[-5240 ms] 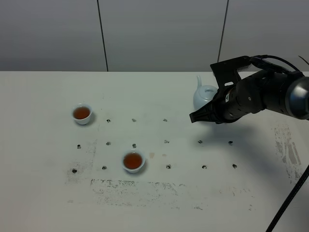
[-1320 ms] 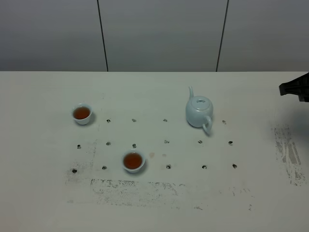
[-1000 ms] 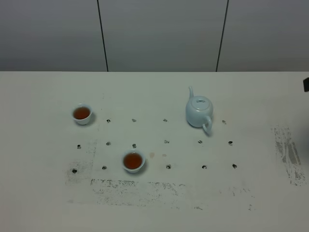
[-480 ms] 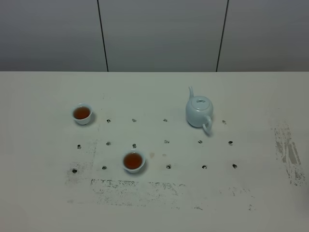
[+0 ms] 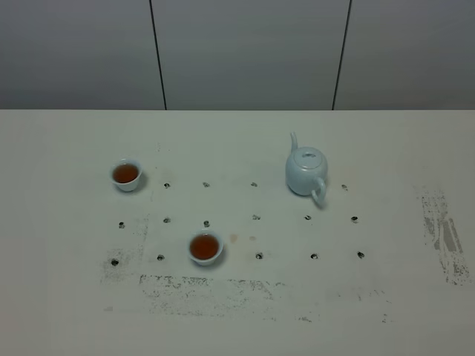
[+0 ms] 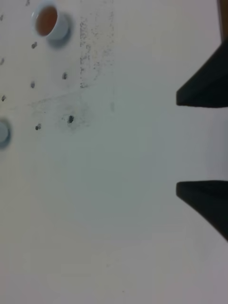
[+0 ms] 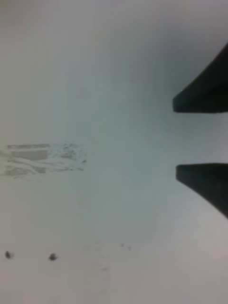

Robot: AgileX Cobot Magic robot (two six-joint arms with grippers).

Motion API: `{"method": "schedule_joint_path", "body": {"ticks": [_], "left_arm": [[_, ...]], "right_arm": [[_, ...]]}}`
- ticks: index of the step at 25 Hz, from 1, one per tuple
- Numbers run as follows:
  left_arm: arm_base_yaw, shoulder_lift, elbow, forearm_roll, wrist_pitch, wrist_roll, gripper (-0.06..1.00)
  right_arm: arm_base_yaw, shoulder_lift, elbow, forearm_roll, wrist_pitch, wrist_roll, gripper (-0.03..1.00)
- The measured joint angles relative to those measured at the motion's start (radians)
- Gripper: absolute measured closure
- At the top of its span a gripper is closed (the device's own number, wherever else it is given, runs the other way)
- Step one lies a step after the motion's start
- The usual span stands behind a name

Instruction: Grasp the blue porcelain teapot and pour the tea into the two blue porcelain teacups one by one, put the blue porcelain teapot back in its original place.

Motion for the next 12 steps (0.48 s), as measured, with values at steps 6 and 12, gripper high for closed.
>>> {"method": "schedule_joint_path", "body": {"ticks": [6,12], "left_arm": [[0.0,0.0,0.0,0.0,0.0,0.0,0.52],[0.0,0.0,0.0,0.0,0.0,0.0,0.52]], "right_arm": [[0.0,-0.177,0.023,0.054,0.015,0.0,0.69],[0.0,-0.304,0.161,0.09,0.0,0.001,0.69]]}}
